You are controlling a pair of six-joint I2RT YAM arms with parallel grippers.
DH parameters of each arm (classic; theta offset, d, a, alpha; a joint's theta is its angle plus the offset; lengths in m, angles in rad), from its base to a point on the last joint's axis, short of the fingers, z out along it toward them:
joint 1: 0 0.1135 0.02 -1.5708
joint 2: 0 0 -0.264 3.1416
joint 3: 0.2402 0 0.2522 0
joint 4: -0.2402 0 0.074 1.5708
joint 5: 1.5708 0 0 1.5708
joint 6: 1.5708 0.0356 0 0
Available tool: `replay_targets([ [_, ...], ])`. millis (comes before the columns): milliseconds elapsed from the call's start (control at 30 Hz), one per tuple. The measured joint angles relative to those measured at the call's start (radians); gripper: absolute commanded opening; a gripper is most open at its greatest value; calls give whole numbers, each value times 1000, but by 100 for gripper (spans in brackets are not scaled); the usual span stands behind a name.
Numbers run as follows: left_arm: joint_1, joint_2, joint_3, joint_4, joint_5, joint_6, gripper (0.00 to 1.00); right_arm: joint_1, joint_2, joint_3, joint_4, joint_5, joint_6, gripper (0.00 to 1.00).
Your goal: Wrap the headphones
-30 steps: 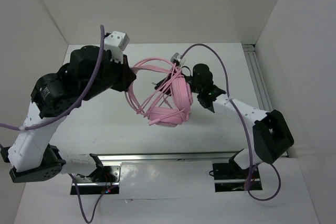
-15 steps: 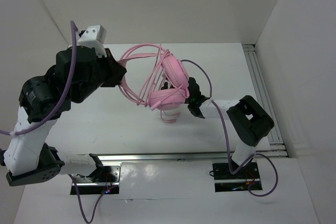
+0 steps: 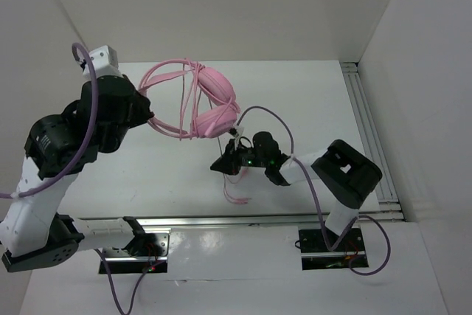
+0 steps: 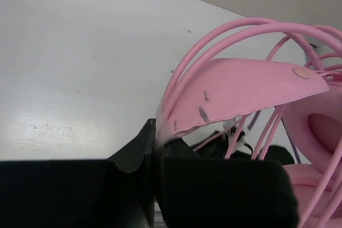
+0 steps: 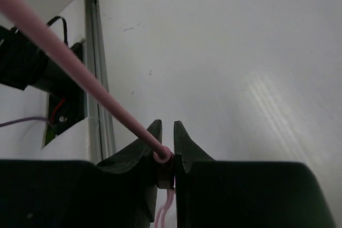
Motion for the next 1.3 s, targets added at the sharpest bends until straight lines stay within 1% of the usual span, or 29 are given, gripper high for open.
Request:
replay_targets([
  [133, 45, 24, -39, -3, -60, -53, 0, 111, -85, -97, -5, 90, 6, 0],
  [267, 122, 102, -35, 2, -84, -104, 0, 286, -271, -134, -42, 211, -8, 0],
  [367, 185, 187, -18, 1, -77, -110, 0, 401, -415, -131, -89, 302, -29, 0],
  [433, 217, 241, -20, -11, -50, -110, 0, 454, -497, -119, -154, 358, -48, 0],
  [500, 237, 275, -48, -18, -17, -111, 0, 482, -555, -99, -224, 388, -64, 0],
  [600, 250, 285, -145, -9, 23, -127, 0, 489, -592, -37, -356, 386, -95, 0],
  [700, 244, 280, -237, 24, 38, -103, 0, 490, -587, 79, -549, 363, -146, 1],
  [767, 237, 278, -299, 61, 72, -56, 0, 489, -572, 212, -739, 352, -207, 0],
  [867, 222, 278, -377, 116, 135, 41, 0, 459, -547, 406, -979, 364, -308, 0],
  [1000, 211, 266, -478, 196, 216, 140, 0, 368, -526, 626, -1268, 455, -435, 0],
  [1067, 206, 241, -544, 257, 261, 178, 0, 336, -522, 678, -1361, 521, -481, 0],
  [1133, 192, 204, -603, 312, 294, 213, 0, 314, -522, 695, -1425, 578, -517, 0],
  [1200, 166, 163, -650, 349, 307, 243, 0, 301, -521, 695, -1452, 620, -546, 0],
  [1233, 144, 147, -660, 353, 308, 261, 0, 294, -521, 695, -1460, 634, -562, 4],
  [1300, 82, 126, -672, 354, 292, 275, 0, 280, -521, 695, -1466, 658, -583, 4],
])
